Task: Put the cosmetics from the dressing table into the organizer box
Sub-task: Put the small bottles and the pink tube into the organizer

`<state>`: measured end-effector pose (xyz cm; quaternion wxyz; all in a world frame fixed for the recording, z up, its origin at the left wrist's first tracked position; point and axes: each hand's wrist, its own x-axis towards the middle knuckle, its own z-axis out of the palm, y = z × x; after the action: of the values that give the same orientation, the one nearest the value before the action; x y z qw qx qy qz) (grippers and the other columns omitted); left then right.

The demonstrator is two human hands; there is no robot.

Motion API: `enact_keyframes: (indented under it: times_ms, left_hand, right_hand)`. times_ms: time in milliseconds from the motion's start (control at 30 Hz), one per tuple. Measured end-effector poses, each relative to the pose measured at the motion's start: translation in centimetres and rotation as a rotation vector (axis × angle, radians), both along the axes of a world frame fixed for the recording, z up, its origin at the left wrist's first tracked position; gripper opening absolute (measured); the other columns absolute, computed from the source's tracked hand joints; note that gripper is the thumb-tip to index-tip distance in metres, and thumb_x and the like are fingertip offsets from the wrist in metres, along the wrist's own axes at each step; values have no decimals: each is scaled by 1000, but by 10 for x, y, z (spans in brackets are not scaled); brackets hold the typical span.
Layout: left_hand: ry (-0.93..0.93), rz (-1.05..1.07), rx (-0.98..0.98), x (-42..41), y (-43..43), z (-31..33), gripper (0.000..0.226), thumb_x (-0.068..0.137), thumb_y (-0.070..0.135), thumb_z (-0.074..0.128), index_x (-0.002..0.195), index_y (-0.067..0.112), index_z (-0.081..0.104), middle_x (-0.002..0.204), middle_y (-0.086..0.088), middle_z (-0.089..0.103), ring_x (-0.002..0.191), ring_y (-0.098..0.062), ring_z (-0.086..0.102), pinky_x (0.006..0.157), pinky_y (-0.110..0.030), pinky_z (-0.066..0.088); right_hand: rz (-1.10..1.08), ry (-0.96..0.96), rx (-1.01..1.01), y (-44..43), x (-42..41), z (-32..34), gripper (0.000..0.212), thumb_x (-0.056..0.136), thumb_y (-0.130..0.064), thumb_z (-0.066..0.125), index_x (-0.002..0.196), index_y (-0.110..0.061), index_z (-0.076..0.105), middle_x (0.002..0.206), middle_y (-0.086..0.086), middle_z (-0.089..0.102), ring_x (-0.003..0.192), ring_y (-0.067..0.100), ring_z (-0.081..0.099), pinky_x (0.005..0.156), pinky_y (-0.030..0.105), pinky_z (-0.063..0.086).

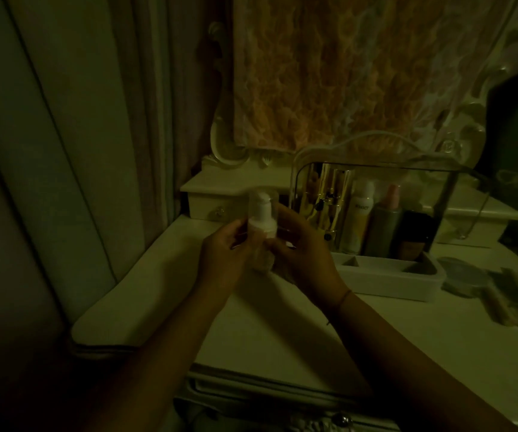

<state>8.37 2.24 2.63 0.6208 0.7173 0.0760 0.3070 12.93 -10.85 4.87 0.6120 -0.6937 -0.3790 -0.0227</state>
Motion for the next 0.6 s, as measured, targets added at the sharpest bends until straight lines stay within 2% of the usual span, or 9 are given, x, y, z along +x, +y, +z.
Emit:
enact_keyframes:
  times_ms: [67, 133, 233, 300, 400, 433, 533, 600]
  left_hand:
    - [-12, -41, 4, 0, -13, 4, 20, 73, 45, 69, 83, 60, 61, 88, 30, 70, 89, 5, 66, 68, -16, 53]
    - [-24, -80, -12, 2, -26, 4, 23, 70, 45, 71, 89, 56, 63, 89, 25, 71, 91, 3, 66, 66, -14, 53]
    - [-45, -128, -12, 8, -43, -3, 42, 67, 49, 70, 107, 39, 65, 102, 11, 72, 99, -7, 67, 79, -29, 56]
    - [-49, -137, -26, 12, -53, -4, 43, 64, 53, 69, 106, 43, 64, 104, 9, 71, 100, -8, 66, 83, -33, 55]
    - [-39, -121, -7, 22, -63, -2, 29, 74, 40, 70, 99, 51, 61, 99, 13, 70, 98, -7, 66, 78, -27, 54]
    - [-43, -115, -10, 26, -65, -1, 29, 76, 34, 70, 100, 49, 61, 98, 14, 70, 98, -7, 66, 76, -24, 54]
    - [-49, -78, -57, 36, -71, -1, 35, 79, 24, 69, 114, 27, 63, 102, 3, 71, 97, -10, 67, 70, -18, 53]
    - [-51, -41, -68, 42, -71, 0, 38, 81, 22, 68, 118, 18, 61, 105, -2, 70, 96, -11, 66, 65, -14, 53]
  right_hand:
    - [-18, -1, 1, -16, 0, 3, 53, 84, -7, 62, 132, -23, 47, 115, -15, 59, 105, -5, 57, 88, 15, 51]
    - [-28, -14, -13, -33, 2, 5, 54, 83, -6, 64, 130, -26, 47, 114, -20, 58, 104, -8, 57, 85, 11, 50]
    - [-65, -21, -39, -53, 4, 3, 53, 82, -7, 65, 130, -24, 49, 118, -13, 60, 106, -1, 58, 86, 16, 51]
    - [-88, -21, -46, -62, 7, 1, 53, 82, -8, 65, 130, -22, 49, 121, -8, 61, 108, 5, 59, 88, 21, 51]
    - [-93, 1, -32, -71, 13, 3, 53, 82, -5, 64, 128, -25, 47, 119, -8, 60, 105, 1, 58, 86, 12, 50]
    - [-87, 16, -25, -73, 16, 4, 53, 82, -5, 64, 127, -27, 47, 118, -7, 60, 105, 1, 58, 87, 14, 51]
    - [-89, 36, -36, -75, 25, 4, 54, 83, -4, 63, 132, -19, 46, 125, 2, 59, 112, 12, 58, 94, 28, 51]
    - [-89, 26, -34, -72, 30, 4, 55, 83, -3, 63, 133, -17, 45, 122, -1, 58, 111, 10, 57, 91, 23, 51]
